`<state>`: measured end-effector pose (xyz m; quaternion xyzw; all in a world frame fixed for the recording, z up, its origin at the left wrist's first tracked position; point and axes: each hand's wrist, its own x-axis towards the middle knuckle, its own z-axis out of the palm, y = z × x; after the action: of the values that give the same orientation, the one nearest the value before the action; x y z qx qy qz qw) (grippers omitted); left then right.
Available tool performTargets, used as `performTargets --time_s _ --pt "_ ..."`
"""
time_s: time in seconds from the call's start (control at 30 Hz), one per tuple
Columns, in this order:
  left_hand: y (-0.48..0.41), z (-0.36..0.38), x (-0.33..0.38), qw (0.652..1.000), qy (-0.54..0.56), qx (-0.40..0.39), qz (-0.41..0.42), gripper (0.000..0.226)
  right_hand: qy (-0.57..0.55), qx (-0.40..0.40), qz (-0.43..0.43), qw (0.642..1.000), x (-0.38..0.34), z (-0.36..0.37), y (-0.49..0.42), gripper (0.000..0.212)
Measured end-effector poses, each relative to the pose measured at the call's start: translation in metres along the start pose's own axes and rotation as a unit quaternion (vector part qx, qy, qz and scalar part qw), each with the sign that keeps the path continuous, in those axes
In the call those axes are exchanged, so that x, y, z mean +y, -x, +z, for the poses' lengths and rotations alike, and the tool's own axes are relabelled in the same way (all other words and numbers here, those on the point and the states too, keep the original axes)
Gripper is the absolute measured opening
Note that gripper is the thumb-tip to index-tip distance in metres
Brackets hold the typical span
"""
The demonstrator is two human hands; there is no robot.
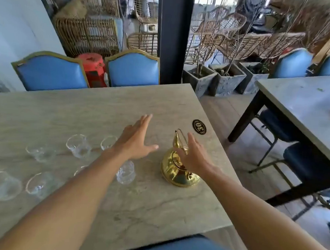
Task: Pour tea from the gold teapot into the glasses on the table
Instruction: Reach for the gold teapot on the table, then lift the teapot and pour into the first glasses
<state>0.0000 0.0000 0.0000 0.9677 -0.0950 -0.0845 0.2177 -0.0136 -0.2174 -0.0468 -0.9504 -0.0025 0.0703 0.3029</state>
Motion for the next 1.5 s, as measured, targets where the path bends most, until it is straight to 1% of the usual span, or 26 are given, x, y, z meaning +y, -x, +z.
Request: performTargets --time_s 0.07,0.13,0.17,0.27,0.37,0.4,0.47,0.5,0.53,0.6,0.7,0.83,0.9,1.0,1.1,1.2,1.3,1.5 --pt "-0.013 0.024 0.007 0.998 -0.009 -0.052 0.016 0.115 -0.035 0.039 0.01 0.999 0.009 0.002 -0.005 0.055" --pt "-0.019 0.05 0.014 0.994 0.001 -0.105 0.007 0.12 -0.065 0.05 0.023 0.996 0.013 0.006 -0.004 0.035" --pt "-0.024 0.062 0.018 0.993 0.008 -0.114 0.004 0.122 -0.08 0.05 0.028 0.995 0.015 0.01 -0.006 0.03" --pt "-0.034 0.086 0.031 0.991 0.006 -0.133 0.026 0.123 -0.126 0.054 0.026 0.99 0.016 0.016 -0.008 0.029" --pt "-0.04 0.104 0.041 0.989 0.001 -0.14 0.036 0.115 -0.193 0.038 0.042 0.98 0.018 0.021 -0.011 0.029" --pt "-0.041 0.108 0.044 0.989 0.001 -0.14 0.036 0.115 -0.219 0.035 0.048 0.974 0.018 0.021 -0.012 0.029" --pt "-0.042 0.113 0.046 0.99 0.018 -0.135 0.028 0.124 -0.253 0.039 0.047 0.965 0.019 0.02 -0.012 0.034" --pt "-0.042 0.115 0.047 0.99 0.036 -0.135 0.019 0.123 -0.255 0.046 0.041 0.965 0.019 0.021 -0.012 0.034" --pt "-0.042 0.117 0.046 0.989 0.046 -0.137 0.019 0.119 -0.253 0.056 0.036 0.965 0.019 0.023 -0.011 0.032" --pt "-0.039 0.122 0.044 0.988 0.042 -0.147 0.024 0.113 -0.248 0.085 0.027 0.965 0.019 0.027 -0.009 0.03" --pt "-0.032 0.123 0.042 0.987 0.026 -0.154 0.037 0.124 -0.254 0.109 0.0 0.961 0.024 0.03 -0.008 0.032" --pt "-0.026 0.119 0.039 0.984 -0.004 -0.169 0.064 0.142 -0.258 0.076 -0.018 0.963 0.028 0.029 -0.008 0.033" --pt "-0.024 0.117 0.034 0.983 -0.005 -0.174 0.063 0.143 -0.246 0.067 -0.04 0.966 0.025 0.023 -0.011 0.033" --pt "-0.02 0.116 0.026 0.985 -0.004 -0.164 0.054 0.147 -0.218 0.024 -0.077 0.973 0.013 0.014 -0.017 0.033" --pt "-0.017 0.116 0.019 0.987 0.012 -0.149 0.052 0.15 -0.179 0.001 -0.092 0.98 0.004 0.01 -0.022 0.031" --pt "-0.015 0.118 0.011 0.989 0.025 -0.14 0.04 0.152 -0.161 -0.022 -0.086 0.983 -0.006 0.008 -0.027 0.029" --pt "-0.012 0.117 0.002 0.99 0.045 -0.133 0.021 0.149 -0.138 -0.044 -0.076 0.987 -0.016 0.009 -0.034 0.029" --pt "-0.011 0.109 -0.009 0.99 0.079 -0.116 0.009 0.138 -0.106 -0.086 -0.073 0.988 -0.041 0.008 -0.047 0.033"
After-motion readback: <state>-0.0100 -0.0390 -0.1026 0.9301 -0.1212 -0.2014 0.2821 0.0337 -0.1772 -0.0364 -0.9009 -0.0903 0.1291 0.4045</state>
